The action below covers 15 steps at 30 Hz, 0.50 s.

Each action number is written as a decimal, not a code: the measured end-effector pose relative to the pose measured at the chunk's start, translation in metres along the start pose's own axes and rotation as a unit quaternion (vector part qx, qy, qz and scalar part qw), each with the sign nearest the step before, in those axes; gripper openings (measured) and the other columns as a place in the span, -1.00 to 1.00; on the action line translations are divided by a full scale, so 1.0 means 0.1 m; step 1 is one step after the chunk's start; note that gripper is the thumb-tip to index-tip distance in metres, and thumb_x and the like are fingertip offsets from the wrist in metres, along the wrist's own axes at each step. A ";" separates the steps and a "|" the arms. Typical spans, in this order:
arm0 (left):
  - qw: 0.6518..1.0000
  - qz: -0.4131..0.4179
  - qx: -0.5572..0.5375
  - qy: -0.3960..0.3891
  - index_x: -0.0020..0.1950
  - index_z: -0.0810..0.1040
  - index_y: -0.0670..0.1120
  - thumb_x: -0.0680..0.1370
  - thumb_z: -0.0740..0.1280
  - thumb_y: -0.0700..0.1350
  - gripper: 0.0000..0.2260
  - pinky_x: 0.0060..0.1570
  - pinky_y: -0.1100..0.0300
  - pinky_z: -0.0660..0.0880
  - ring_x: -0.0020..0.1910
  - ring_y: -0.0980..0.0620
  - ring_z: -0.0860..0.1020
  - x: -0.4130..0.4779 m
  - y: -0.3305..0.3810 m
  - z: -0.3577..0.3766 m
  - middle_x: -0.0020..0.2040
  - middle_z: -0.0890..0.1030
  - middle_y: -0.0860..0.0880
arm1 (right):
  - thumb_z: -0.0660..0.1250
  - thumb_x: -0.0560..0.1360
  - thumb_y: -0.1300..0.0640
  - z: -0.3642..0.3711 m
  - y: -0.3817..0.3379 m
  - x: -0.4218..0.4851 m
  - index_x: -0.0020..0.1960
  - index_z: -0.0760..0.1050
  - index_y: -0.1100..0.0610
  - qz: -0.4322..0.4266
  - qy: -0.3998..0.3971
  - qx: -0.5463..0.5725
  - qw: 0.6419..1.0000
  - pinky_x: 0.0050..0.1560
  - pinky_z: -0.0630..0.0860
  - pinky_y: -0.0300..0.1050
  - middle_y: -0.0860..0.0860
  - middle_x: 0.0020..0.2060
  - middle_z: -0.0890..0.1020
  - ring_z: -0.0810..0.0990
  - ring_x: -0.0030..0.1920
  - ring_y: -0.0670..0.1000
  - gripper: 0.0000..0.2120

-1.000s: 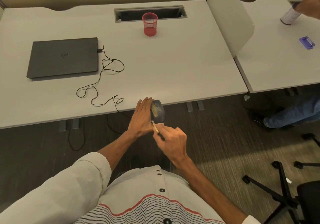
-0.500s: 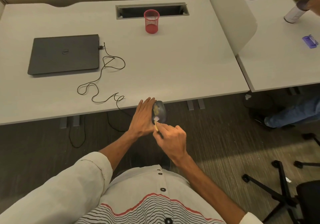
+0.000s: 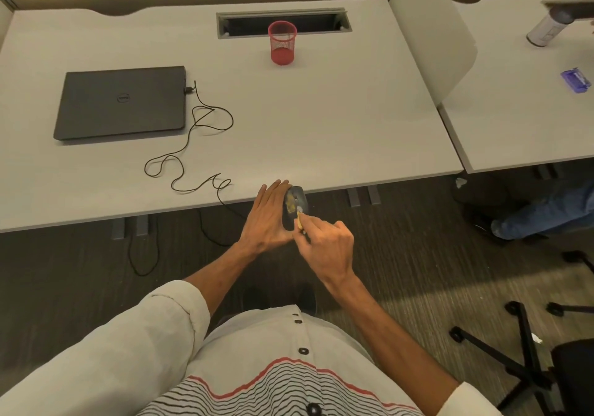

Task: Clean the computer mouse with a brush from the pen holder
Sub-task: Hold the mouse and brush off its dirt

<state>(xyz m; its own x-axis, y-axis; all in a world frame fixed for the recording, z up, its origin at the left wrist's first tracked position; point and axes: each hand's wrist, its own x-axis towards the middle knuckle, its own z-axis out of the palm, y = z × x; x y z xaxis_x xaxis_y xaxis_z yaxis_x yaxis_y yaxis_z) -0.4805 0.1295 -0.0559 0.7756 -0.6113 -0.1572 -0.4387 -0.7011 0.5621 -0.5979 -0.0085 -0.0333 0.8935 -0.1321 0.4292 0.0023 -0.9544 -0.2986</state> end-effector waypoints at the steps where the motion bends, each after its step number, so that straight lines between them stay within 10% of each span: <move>1: 1.000 -0.001 -0.005 0.002 0.75 0.05 -0.11 0.50 0.51 0.34 0.05 0.76 -0.10 -0.12 0.78 -0.03 -0.01 0.00 0.00 -0.01 0.77 0.09 -0.08 | 0.54 0.60 0.03 0.02 -0.02 0.00 0.14 0.76 0.17 -0.005 -0.007 0.003 1.000 -0.29 0.58 -0.11 0.03 -0.07 0.82 0.78 -0.22 -0.01 -0.77; 15: 1.000 0.004 -0.001 0.023 0.74 0.08 -0.11 0.51 0.51 0.29 0.01 0.76 -0.11 -0.08 0.78 -0.03 0.03 -0.06 -0.02 -0.05 0.76 0.14 -0.08 | 0.48 0.64 0.06 -0.09 0.00 0.16 0.12 0.76 0.14 0.007 0.011 0.022 1.000 -0.30 0.56 -0.10 0.00 -0.07 0.82 0.77 -0.20 -0.04 -0.82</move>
<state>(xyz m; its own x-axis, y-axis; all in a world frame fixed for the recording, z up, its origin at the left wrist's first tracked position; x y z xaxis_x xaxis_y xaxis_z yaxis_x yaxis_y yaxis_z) -0.4818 0.1362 -0.0519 0.7920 -0.5995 -0.1153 -0.4440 -0.6953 0.5653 -0.5877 -0.0130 -0.0183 0.8834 -0.1526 0.4430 0.0095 -0.9394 -0.3426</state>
